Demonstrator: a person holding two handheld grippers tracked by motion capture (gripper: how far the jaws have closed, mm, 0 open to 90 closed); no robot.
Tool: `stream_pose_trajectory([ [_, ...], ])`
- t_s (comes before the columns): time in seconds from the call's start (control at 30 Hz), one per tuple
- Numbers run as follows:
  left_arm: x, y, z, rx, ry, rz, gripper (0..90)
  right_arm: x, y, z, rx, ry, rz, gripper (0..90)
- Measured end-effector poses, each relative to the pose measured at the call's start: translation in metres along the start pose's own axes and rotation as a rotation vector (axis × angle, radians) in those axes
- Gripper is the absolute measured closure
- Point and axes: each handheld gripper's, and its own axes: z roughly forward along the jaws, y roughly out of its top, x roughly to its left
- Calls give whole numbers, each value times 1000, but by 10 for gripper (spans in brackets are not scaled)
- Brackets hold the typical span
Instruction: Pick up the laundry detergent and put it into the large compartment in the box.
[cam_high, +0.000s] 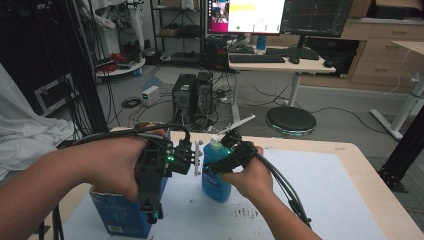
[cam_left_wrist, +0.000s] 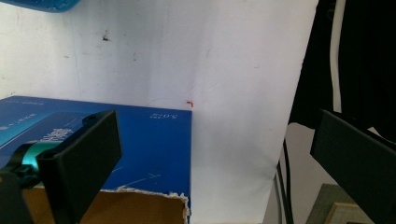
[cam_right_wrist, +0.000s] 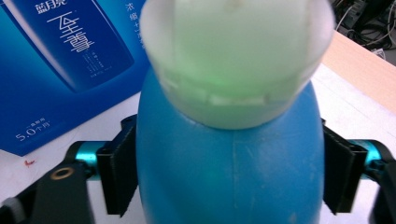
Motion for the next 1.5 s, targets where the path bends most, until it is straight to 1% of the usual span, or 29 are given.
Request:
stream_pose_trajectory([
  [0.17, 1, 0, 1, 1, 0, -2, 21, -1, 0, 1, -1, -9, 1, 216],
  [0.27, 1, -1, 1, -3, 0, -3, 21, 0, -1, 1, -5, -10, -2, 263],
  [0.47, 1, -2, 1, 0, 0, -4, 21, 1, -2, 2, -5, -16, -9, 276],
  [0.57, 1, -3, 0, 1, 3, -4, 20, 2, -2, 2, -9, -16, -13, 315],
  [0.63, 1, -4, 1, -5, 4, -8, 20, 2, -2, 2, -11, -16, -16, 321],
  [0.83, 1, -7, 1, -3, 2, -10, 21, 3, -2, 3, -10, -28, -19, 355],
  [0.93, 1, -8, 1, -2, 4, -15, 21, 4, -2, 3, -8, -27, -19, 368],
  [1.0, 1, -8, 1, -5, 3, -13, 21, 5, -2, 4, -9, -30, -20, 380],
  [1.17, 0, -9, 2, -10, 5, -14, 21, 6, -2, 4, -9, -54, -32, 419],
  [1.2, 1, -8, 1, -4, 3, -11, 21, 6, -2, 4, -7, -57, -35, 421],
  [1.5, 2, -6, 3, -8, 3, -12, 21, 7, -2, 4, -5, -68, -30, 440],
])
